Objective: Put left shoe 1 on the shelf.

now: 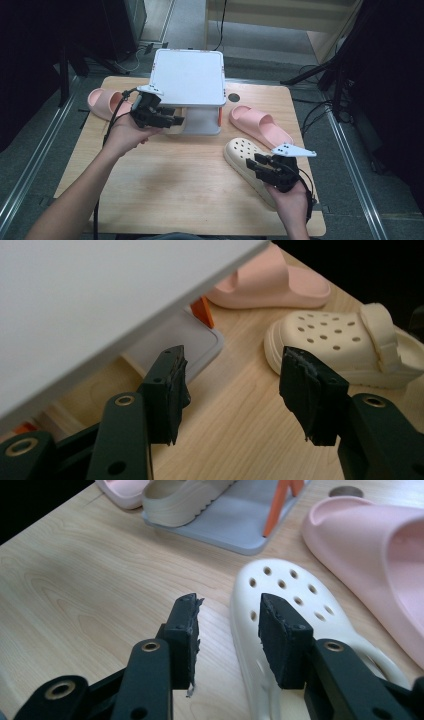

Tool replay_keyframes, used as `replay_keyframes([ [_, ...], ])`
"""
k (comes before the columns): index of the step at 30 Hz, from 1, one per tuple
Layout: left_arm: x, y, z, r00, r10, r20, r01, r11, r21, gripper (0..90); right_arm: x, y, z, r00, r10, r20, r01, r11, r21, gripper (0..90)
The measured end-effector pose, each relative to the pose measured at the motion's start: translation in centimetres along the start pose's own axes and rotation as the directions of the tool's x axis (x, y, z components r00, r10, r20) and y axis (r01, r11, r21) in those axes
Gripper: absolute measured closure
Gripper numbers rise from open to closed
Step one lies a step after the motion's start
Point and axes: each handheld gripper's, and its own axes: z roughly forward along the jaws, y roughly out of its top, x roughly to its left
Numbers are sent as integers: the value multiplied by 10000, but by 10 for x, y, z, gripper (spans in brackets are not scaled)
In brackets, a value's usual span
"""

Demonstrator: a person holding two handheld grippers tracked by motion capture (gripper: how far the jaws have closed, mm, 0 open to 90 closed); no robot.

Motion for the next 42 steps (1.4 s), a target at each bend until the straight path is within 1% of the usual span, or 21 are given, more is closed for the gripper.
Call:
replay_keyframes([
  [3,-7,-8,9,9999,90,84,-91,9999,145,443,-4,-7,-8,9996,155,232,-155,9999,5,582],
  [6,-11,-16,17,9998,184,96,-186,9996,225,448,-8,-16,-10,9976,246,652,-255,9996,142,525],
  [7,-12,-19,20,9997,200,118,-203,9994,288,450,-9,-19,-8,9970,387,668,-401,9990,211,517],
  [9,-13,-24,26,9996,215,189,-225,9983,529,450,-12,-25,-3,9961,622,624,-653,9967,487,507],
  [10,-13,-26,28,9994,290,182,-300,9978,589,451,-14,-27,1,9958,676,618,-718,9952,668,507],
  [13,-14,-31,32,9991,325,257,-343,9967,737,455,-17,-33,14,9952,754,629,-832,9878,1316,517],
  [15,-14,-33,33,9989,375,277,-394,9967,711,457,-20,-35,23,9950,804,598,-890,9835,1573,550],
  [17,-13,-34,32,9988,384,309,-403,9972,629,458,-23,-34,29,9939,924,599,-1012,9810,1653,622],
  [19,-13,-35,31,9989,367,300,-383,9978,541,460,-26,-32,33,9938,965,551,-1049,9787,1763,671],
  [21,-13,-36,30,9984,461,320,-480,9968,639,465,-27,-30,37,9946,985,329,-1029,9771,1864,738],
  [22,-14,-36,30,9983,446,370,-471,9965,696,489,-26,-29,38,9948,986,272,-1020,9765,1899,760],
  [23,-14,-36,29,9984,425,382,-448,9970,630,522,-24,-28,39,9946,984,328,-1029,9752,1961,772],
  [25,-15,-36,27,9981,457,404,-479,9974,545,554,-21,-26,39,9954,887,358,-942,9748,2024,783],
  [28,-15,-37,27,9983,354,464,-382,9974,608,562,-18,-21,38,9942,1023,333,-1067,9772,1835,786],
  [30,-14,-40,27,9983,299,495,-333,9969,707,570,-16,-17,35,9921,1237,227,-1257,9780,1664,785],
  [31,-15,-41,27,9983,296,497,-334,9964,776,572,-14,-14,35,9924,1223,126,-1227,9799,1573,785],
  [33,-15,-43,26,9985,297,466,-333,9964,780,573,-6,-9,36,9940,1096,-43,-1079,9837,1438,785],
  [36,-17,-47,23,9987,223,467,-257,9969,737,576,8,-1,43,9964,763,-364,-710,9889,1307,784],
  [38,-18,-51,21,9988,195,439,-227,9970,734,587,19,4,51,9962,601,-637,-511,9896,1344,784],
  [40,-17,-54,18,9991,130,408,-160,9972,733,592,29,9,61,9948,431,-927,-288,9882,1506,782],
  [42,-17,-58,16,9992,-3,402,-25,9977,673,594,37,12,72,9934,312,-1101,-125,9859,1666,781],
])
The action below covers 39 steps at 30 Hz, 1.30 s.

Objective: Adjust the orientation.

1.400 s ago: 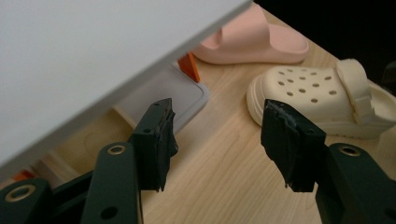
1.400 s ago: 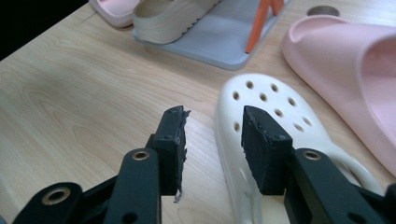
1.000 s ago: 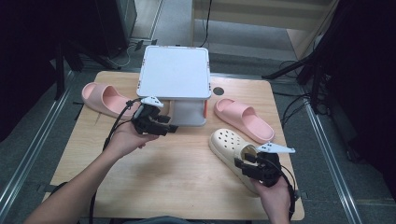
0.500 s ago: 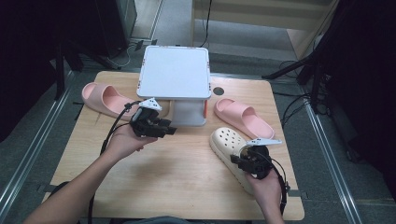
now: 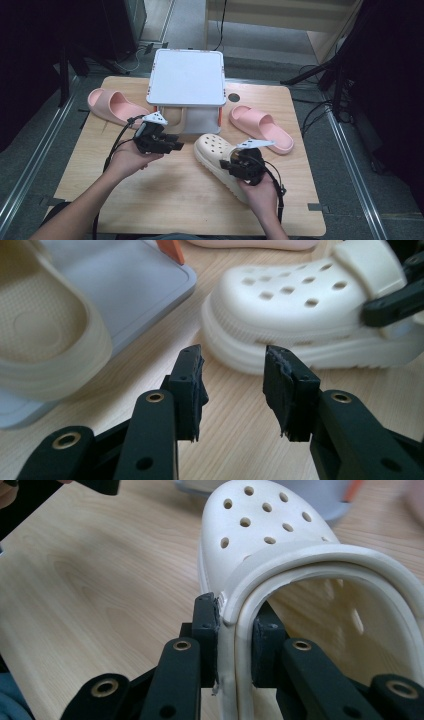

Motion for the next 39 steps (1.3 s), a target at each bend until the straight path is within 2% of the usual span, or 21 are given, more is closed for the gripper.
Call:
replay_keyframes([
  [5,0,-9,-3,9997,-231,-12,231,9997,-118,596,14,8,23,9986,-469,-253,476,9985,271,778],
  [14,-6,-20,-3,9998,-151,-145,150,9999,-48,612,32,16,53,9952,-838,-515,857,9957,358,770],
  [16,-8,-22,-2,9997,5,-251,-7,10000,-74,612,35,15,57,9935,-981,-578,1003,9943,367,752],
  [19,-7,-24,0,9996,-69,-264,67,10000,-70,613,37,13,61,9915,-1106,-691,1137,9926,420,720],
  [22,-6,-26,4,9997,-129,-229,128,9999,-18,613,36,13,54,9895,-1269,-698,1284,9916,168,650],
  [25,-7,-27,7,9997,-111,-235,112,9999,50,618,33,13,38,9903,-1142,-792,1138,9935,-99,622],
  [29,-7,-28,12,9996,-77,-279,80,9999,116,642,24,11,14,9904,-1007,-948,986,9948,-271,660],
  [30,-7,-28,15,9996,-67,-265,72,9998,202,646,21,11,8,9901,-960,-1019,936,9952,-288,690],
  [33,-6,-31,21,9994,-75,-336,87,9994,345,657,8,13,-4,9915,-1144,-620,1115,9926,-484,791],
  [35,-6,-32,25,9994,-102,-329,116,9991,415,673,-3,17,-6,9934,-1119,-260,1103,9923,-568,850],
  [37,-5,-33,29,9995,-112,-296,127,9985,536,706,-16,22,-2,9954,-955,-32,952,9939,-561,874],
  [39,-1,-34,32,9993,-383,-4,382,9967,710,722,-29,26,6,9969,-785,50,787,9957,-481,874],
])
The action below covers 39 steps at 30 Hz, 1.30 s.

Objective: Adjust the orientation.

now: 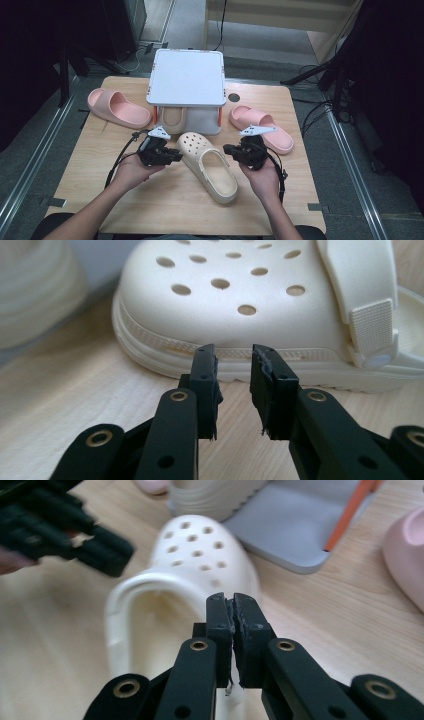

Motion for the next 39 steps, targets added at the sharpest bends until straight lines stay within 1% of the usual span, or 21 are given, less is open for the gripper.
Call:
replay_keyframes([
  [1,2,-1,1,9999,-81,71,81,10000,27,724,-6,1,5,10000,73,-48,-73,10000,63,869],
  [2,2,-1,2,9998,-150,96,150,9999,-55,731,-10,1,11,9998,136,-127,-133,9997,212,857],
  [5,4,-3,5,9999,-101,13,101,9999,-80,742,-14,-1,30,9998,-212,-51,215,9960,872,847],
  [6,4,-3,6,10000,-82,13,82,10000,-24,742,-14,-1,34,9998,-210,-29,212,9945,1030,848],
  [7,5,-3,7,10000,-18,-29,18,10000,10,743,-14,-2,37,9996,-282,7,280,9943,1030,849],
  [8,4,-3,8,10000,-58,1,58,10000,-5,742,-15,-2,38,9994,-353,3,350,9940,1032,849],
  [9,4,-3,9,10000,-4,19,4,10000,14,742,-15,-2,39,9994,-353,26,348,9935,1088,850],
  [13,3,-2,14,9998,209,40,-209,9997,113,741,-14,-3,39,9998,-172,-108,182,9944,1038,854],
  [16,2,-2,18,9993,379,-1,-379,9988,294,740,-11,-5,38,9998,-147,-147,162,9943,1051,854],
  [18,0,-3,20,9983,584,-76,-580,9976,388,739,-10,-6,37,9999,-44,-139,60,9938,1112,854],
  [21,0,-2,22,9983,589,4,-588,9972,458,730,-8,-8,36,9999,-22,-99,33,9942,1072,865],
  [24,0,-1,23,9982,601,43,-602,9969,510,728,-6,-11,35,9997,217,-142,-201,9943,1050,869],
  [25,0,0,24,9983,582,66,-584,9971,489,728,-6,-12,34,9997,200,-173,-181,9946,1024,870],
  [31,0,5,28,9968,791,110,-796,9953,551,733,2,-20,27,9993,329,-167,-308,9931,1130,869],
  [36,1,10,32,9960,878,168,-886,9944,578,733,7,-26,22,9984,557,-115,-540,9922,1124,866],
  [39,3,12,33,9967,799,162,-806,9954,525,738,9,-30,22,9976,666,-190,-644,9930,995,863],
])
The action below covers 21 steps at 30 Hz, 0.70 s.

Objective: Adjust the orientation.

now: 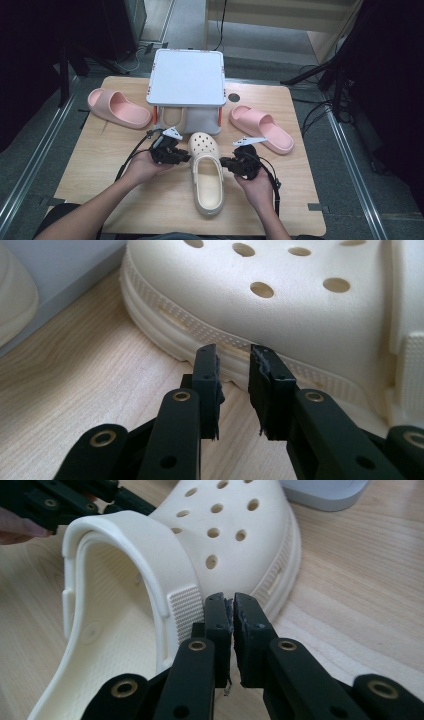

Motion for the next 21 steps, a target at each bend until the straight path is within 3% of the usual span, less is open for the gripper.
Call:
replay_keyframes([
  [7,3,6,3,10000,-73,-1,73,10000,48,747,8,-6,0,9996,110,245,-105,9997,-229,844],
  [9,4,8,-1,9999,-49,-141,52,9996,263,730,7,-7,-1,9991,219,360,-210,9995,-248,808],
  [11,5,12,-14,9989,-305,-363,304,9995,-51,720,6,-7,-3,9985,341,433,-326,9988,-356,774],
  [13,8,17,-33,9984,-510,-225,493,9963,-704,732,8,-6,-12,9969,599,514,-558,9955,-772,741],
  [16,13,27,-57,9975,-671,-211,638,9893,-1310,757,15,-6,-29,9955,712,623,-620,9882,-1399,696],
  [21,15,40,-80,9979,-456,-453,394,9908,-1294,778,30,-9,-43,9953,601,757,-478,9867,-1551,620],
])
